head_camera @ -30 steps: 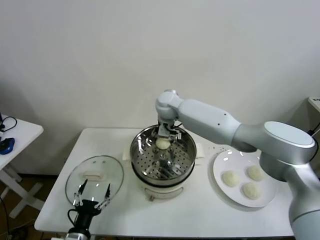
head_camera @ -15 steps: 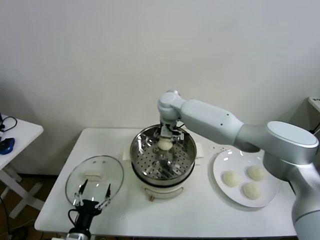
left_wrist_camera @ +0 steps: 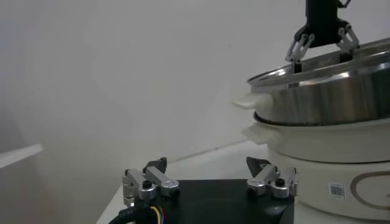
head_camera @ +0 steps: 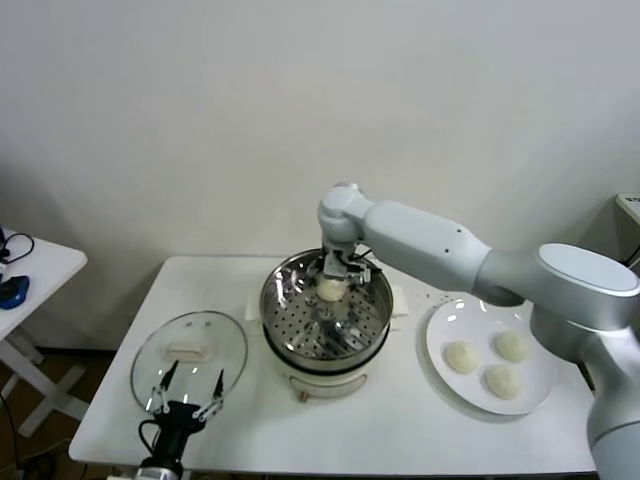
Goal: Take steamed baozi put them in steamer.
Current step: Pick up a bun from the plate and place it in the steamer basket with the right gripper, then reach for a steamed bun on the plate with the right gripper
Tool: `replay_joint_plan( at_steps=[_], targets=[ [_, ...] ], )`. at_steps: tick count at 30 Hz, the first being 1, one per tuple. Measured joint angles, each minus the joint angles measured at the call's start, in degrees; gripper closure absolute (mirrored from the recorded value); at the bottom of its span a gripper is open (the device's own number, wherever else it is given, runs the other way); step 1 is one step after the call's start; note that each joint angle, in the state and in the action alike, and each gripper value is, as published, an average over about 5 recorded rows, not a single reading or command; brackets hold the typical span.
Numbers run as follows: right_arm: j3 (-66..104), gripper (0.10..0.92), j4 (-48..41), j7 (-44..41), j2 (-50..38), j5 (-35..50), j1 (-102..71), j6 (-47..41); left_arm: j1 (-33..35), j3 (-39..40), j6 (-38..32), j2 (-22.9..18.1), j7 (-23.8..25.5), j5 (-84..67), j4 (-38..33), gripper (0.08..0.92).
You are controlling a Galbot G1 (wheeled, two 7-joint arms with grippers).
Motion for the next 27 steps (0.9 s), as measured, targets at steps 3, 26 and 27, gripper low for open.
replay_joint_plan(
  at_steps=[3,26,27],
  targets=[
    [-0.3,0.203,1.4,-0.5,-1.3,1.5,1.6,-0.4,0.0,-0.2,0.0,0.3,0.0,-0.3,0.1,0.177],
    [-10.4,0.203,13.6,2.4,-31.3,31.6,12.1,-21.7,-0.3,0.7,-0.1,0.7,0.0,-0.8,-0.8,0.177],
    [-10.5,0.203,13.7,2.6,-32.6,32.5,11.5,-22.7,-0.4,0.8,0.0,0.6,0.0,-0.7,-0.9,0.177]
  ],
)
